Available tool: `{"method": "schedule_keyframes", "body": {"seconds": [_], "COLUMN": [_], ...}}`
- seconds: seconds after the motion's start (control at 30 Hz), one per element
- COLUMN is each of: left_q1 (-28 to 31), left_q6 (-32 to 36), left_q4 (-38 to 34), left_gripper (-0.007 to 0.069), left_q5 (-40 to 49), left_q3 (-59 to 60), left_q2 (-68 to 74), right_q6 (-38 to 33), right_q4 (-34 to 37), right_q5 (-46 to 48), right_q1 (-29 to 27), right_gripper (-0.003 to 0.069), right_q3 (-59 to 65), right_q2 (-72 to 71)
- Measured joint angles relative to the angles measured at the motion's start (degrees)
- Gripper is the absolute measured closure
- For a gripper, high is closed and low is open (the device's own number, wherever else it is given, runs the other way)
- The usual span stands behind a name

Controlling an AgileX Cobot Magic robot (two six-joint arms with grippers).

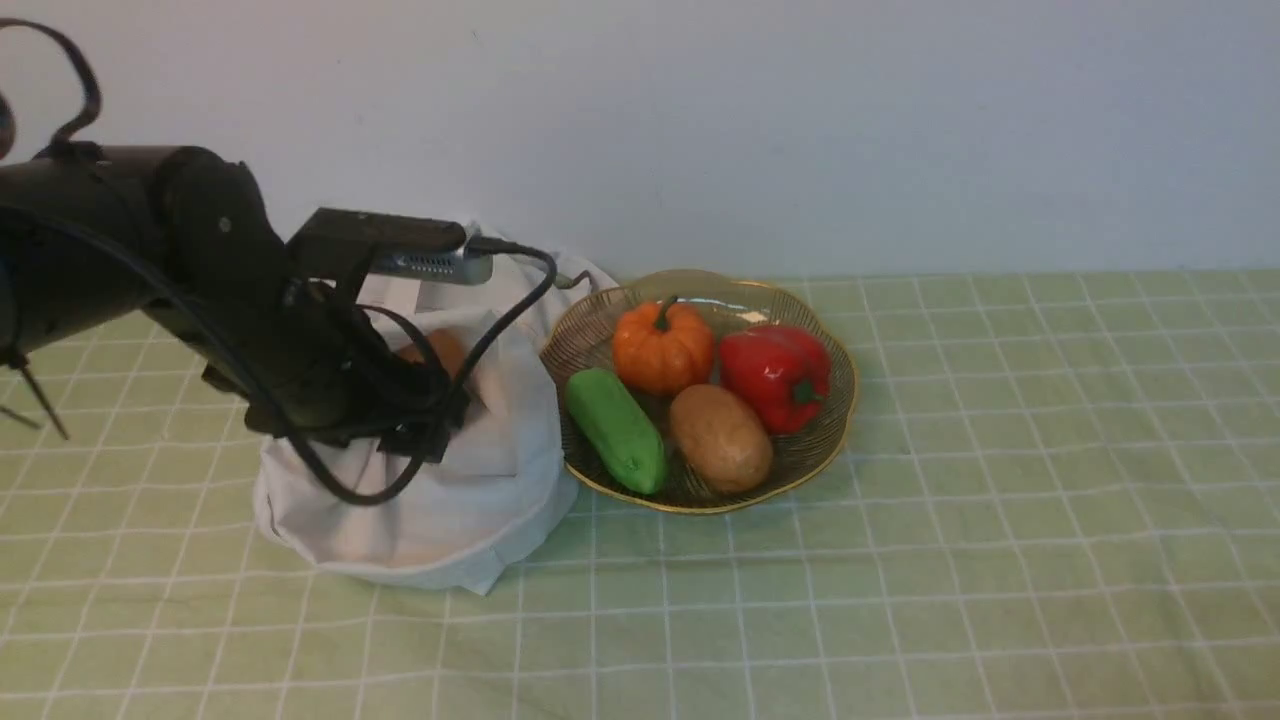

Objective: Take vegetables from bag on green coffee tablecloth place on plate.
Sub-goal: 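Reach into the cloth bag and grasp the potato inside with the left gripper, then take the potato out of the bag and place it on the plate with the left gripper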

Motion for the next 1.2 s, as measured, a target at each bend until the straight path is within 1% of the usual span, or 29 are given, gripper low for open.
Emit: {"method": "schedule_keyframes", "body": {"seconds": [0.03, 0.1, 0.23, 0.37, 0.5, 0.7, 0.77, 0.8, 0.9, 1.0, 1.07, 1.2], "left_q1": [0.00, -0.12, -1.03, -1.07, -1.07, -1.07, -1.07, -1.07, -1.07, -1.33, -2.11, -4.85], "left_q6": [-2.11, -3.65, -3.23, -3.31, -5.07, -6.29, -6.45, -6.57, -8.52, -11.19, -11.99, -12.54], "left_q4": [2.05, 2.55, 3.13, 8.26, 12.79, 18.24, 19.69, 19.75, 20.11, 20.24, 20.24, 20.12], "left_gripper": [0.0056, 0.0029, 0.0020, 0.0020, 0.0020, 0.0055, 0.0103, 0.0113, 0.0171, 0.0171, 0.0171, 0.0171], "left_q5": [-1.81, -2.80, -4.48, -8.78, -11.99, -15.78, -16.57, -16.67, -16.67, -15.09, -12.38, -2.58], "left_q3": [-1.83, -3.81, -6.68, -7.09, -7.16, -7.16, -7.16, -7.16, -7.31, -7.43, -7.43, -7.37], "left_q2": [2.24, 4.92, 10.18, 13.25, 15.58, 18.21, 19.25, 19.36, 19.77, 19.69, 18.86, 15.62], "right_q6": [0.00, 0.00, 0.00, 0.00, 0.00, 0.00, 0.00, 0.00, 0.00, 0.00, 0.00, 0.00], "right_q4": [0.00, 0.00, 0.00, 0.00, 0.00, 0.00, 0.00, 0.00, 0.00, 0.00, 0.00, 0.00], "right_q5": [0.00, 0.00, 0.00, 0.00, 0.00, 0.00, 0.00, 0.00, 0.00, 0.00, 0.00, 0.00], "right_q1": [0.00, 0.00, 0.00, 0.00, 0.00, 0.00, 0.00, 0.00, 0.00, 0.00, 0.00, 0.00], "right_gripper": [0.0673, 0.0673, 0.0673, 0.0673, 0.0673, 0.0673, 0.0673, 0.0673, 0.0673, 0.0673, 0.0673, 0.0673], "right_q3": [0.00, 0.00, 0.00, 0.00, 0.00, 0.00, 0.00, 0.00, 0.00, 0.00, 0.00, 0.00], "right_q2": [0.00, 0.00, 0.00, 0.00, 0.00, 0.00, 0.00, 0.00, 0.00, 0.00, 0.00, 0.00]}}
